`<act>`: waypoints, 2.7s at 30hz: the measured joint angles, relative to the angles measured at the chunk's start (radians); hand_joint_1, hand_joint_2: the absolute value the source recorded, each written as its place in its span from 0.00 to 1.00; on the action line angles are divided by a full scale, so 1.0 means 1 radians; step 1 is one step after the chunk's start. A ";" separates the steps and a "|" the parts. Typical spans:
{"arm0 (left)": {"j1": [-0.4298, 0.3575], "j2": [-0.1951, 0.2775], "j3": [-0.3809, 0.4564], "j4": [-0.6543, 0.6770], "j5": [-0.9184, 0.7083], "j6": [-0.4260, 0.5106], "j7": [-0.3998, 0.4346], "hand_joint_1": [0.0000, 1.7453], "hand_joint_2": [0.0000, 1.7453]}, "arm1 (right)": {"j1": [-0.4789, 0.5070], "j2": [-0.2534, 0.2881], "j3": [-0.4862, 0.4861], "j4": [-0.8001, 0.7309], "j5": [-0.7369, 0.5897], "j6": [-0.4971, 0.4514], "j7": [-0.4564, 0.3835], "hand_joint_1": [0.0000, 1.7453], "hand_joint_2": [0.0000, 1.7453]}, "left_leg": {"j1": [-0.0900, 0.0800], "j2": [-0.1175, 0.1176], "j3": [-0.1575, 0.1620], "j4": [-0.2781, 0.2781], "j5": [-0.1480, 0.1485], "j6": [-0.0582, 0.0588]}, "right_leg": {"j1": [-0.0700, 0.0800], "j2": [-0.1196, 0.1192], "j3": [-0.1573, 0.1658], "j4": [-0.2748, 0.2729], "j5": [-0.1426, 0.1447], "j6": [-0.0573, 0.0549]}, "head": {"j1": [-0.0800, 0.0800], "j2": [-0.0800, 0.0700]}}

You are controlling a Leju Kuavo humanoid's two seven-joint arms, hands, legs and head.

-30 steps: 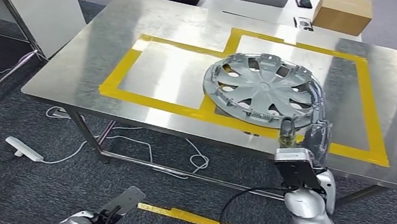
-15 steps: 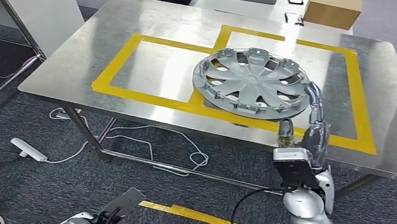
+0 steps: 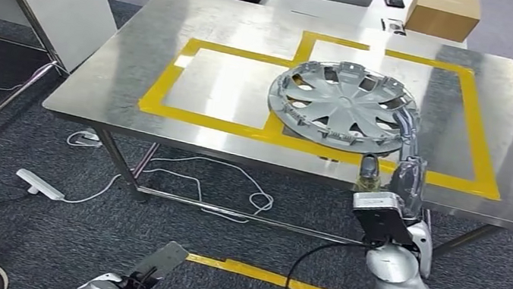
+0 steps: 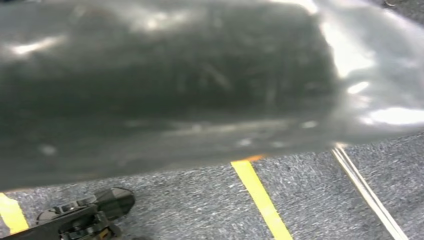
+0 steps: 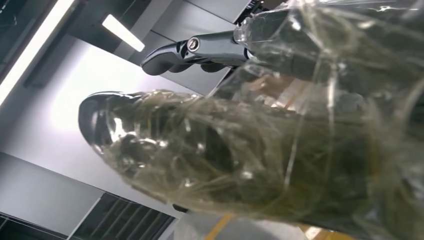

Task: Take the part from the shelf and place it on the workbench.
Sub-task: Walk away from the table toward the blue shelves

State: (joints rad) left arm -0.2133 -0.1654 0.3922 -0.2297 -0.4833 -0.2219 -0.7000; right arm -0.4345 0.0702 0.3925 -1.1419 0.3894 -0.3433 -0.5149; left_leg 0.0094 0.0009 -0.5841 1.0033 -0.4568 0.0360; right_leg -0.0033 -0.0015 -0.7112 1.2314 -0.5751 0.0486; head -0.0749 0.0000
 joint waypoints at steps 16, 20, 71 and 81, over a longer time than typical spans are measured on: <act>0.000 -0.001 -0.001 0.000 0.000 0.000 0.000 0.00 0.00 | -0.001 0.000 0.000 0.003 -0.003 0.001 0.000 0.00 0.00 | 0.001 -0.002 -0.126 0.261 -0.133 -0.058 | -0.001 -0.001 0.128 -0.244 0.123 -0.054 | -0.006 0.000; -0.001 -0.001 -0.001 0.000 0.000 0.000 0.000 0.00 0.00 | 0.001 0.000 0.000 0.003 -0.003 0.001 0.000 0.00 0.00 | 0.001 -0.002 -0.084 0.226 -0.093 -0.056 | -0.001 0.000 0.115 -0.241 0.133 -0.049 | -0.006 0.000; 0.000 -0.007 -0.010 -0.001 0.002 0.000 0.000 0.00 0.00 | 0.001 -0.001 0.001 0.015 -0.006 0.004 0.000 0.00 0.00 | -0.005 -0.002 -0.019 0.006 0.014 -0.008 | 0.003 0.000 0.119 -0.162 0.075 -0.012 | -0.002 0.000; 0.001 -0.007 -0.015 -0.001 0.003 0.001 0.000 0.00 0.00 | 0.001 -0.001 0.000 0.016 -0.004 0.006 -0.001 0.00 0.00 | 0.000 -0.003 -0.130 0.255 -0.120 -0.057 | 0.001 -0.002 0.140 -0.248 0.117 -0.057 | -0.009 0.000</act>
State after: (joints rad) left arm -0.2121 -0.1721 0.3774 -0.2304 -0.4800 -0.2213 -0.7000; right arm -0.4331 0.0694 0.3929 -1.1261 0.3855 -0.3377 -0.5161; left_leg 0.0097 -0.0019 -0.7144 1.2582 -0.5771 -0.0211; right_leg -0.0019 -0.0035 -0.5708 0.9837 -0.4577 -0.0085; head -0.0837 0.0000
